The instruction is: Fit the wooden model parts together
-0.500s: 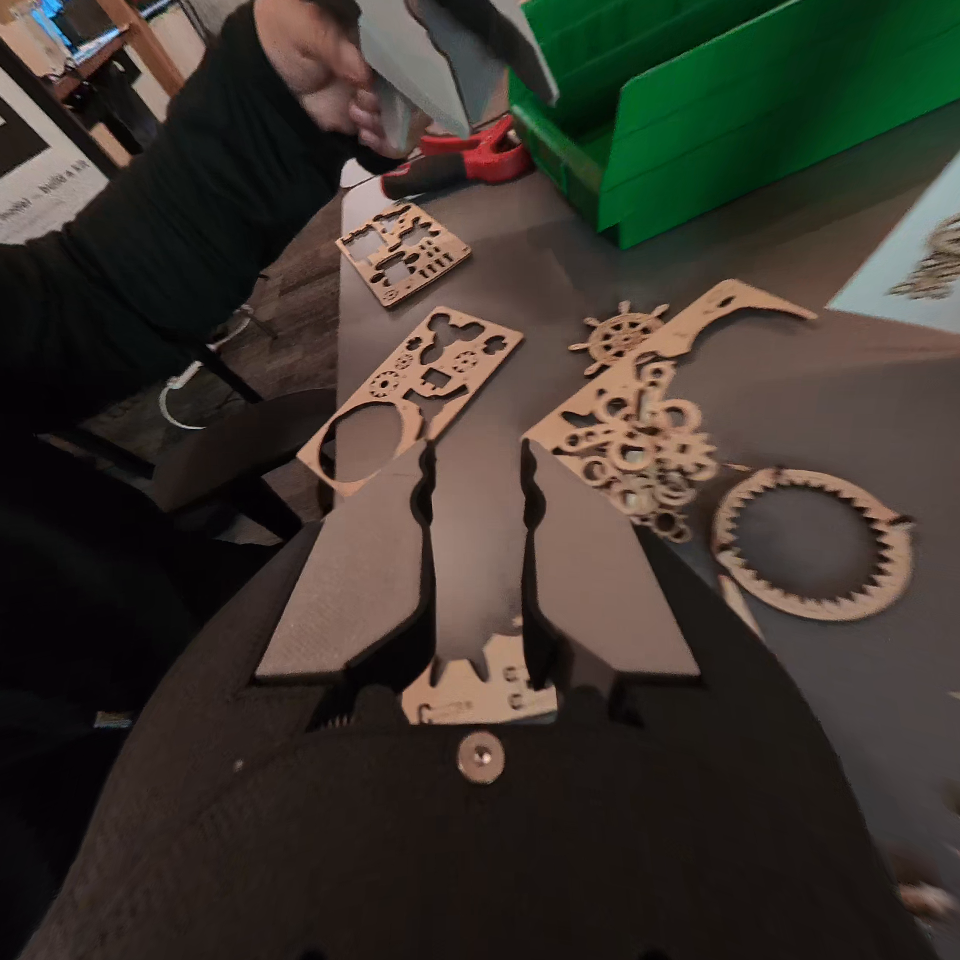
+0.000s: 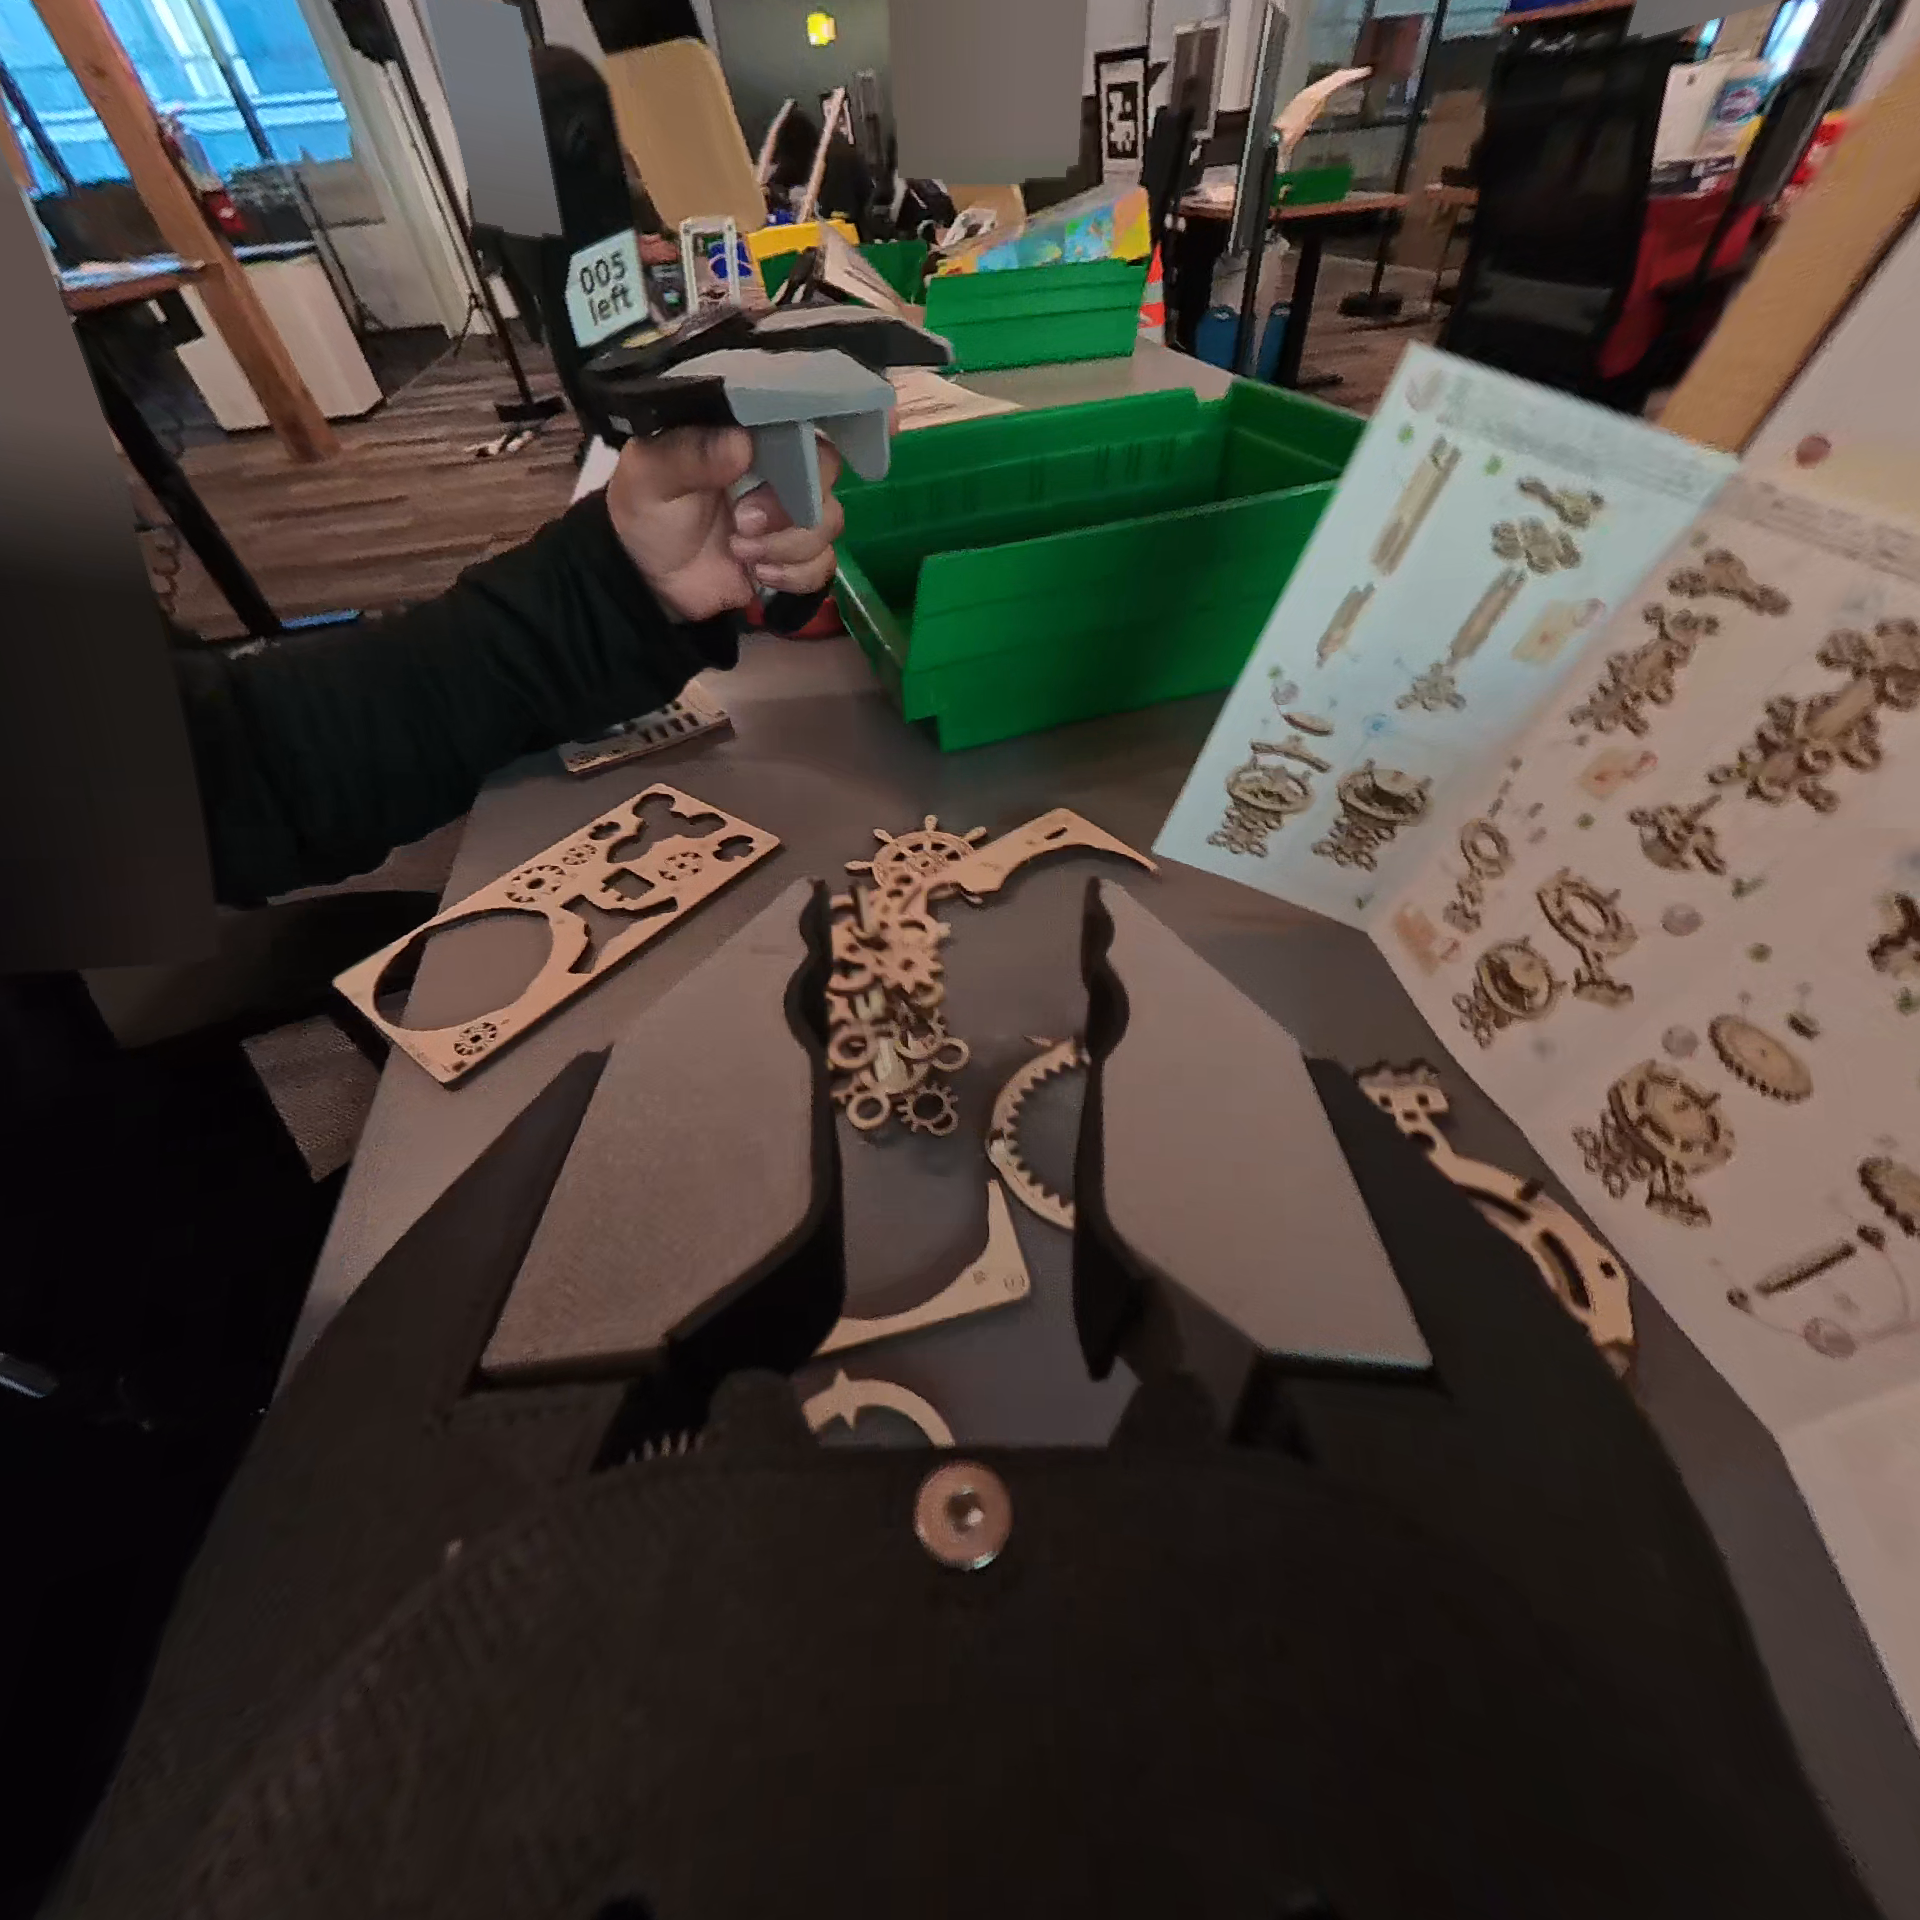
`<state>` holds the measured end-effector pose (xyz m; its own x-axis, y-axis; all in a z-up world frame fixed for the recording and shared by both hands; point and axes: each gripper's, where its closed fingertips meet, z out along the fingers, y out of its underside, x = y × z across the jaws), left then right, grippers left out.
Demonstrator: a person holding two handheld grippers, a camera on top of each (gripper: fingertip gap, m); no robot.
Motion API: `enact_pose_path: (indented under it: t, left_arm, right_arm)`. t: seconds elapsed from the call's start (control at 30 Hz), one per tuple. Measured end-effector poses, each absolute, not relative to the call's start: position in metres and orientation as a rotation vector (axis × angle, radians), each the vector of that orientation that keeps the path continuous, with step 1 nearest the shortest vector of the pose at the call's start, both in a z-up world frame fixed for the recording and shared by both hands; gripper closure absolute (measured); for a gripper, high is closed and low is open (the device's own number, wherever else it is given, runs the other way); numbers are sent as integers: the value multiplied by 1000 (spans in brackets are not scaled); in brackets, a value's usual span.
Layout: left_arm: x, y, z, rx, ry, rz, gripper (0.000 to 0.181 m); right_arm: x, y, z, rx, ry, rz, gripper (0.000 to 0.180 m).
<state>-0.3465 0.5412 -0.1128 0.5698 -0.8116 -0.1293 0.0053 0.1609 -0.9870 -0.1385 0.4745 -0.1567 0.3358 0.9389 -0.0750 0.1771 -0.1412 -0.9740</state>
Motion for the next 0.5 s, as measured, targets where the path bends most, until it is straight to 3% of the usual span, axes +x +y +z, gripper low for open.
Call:
enact_pose_path:
  t: [0.1, 0.5]
  left_arm:
    - [-350, 543, -114, -1299, 767, -720, 158]
    - [-365, 555, -118, -1352, 667, -710, 162]
  right_arm:
    - [-135, 480, -174, -1651, -1036, 1004, 123]
    - [-135, 495, -193, -1739, -969, 957, 124]
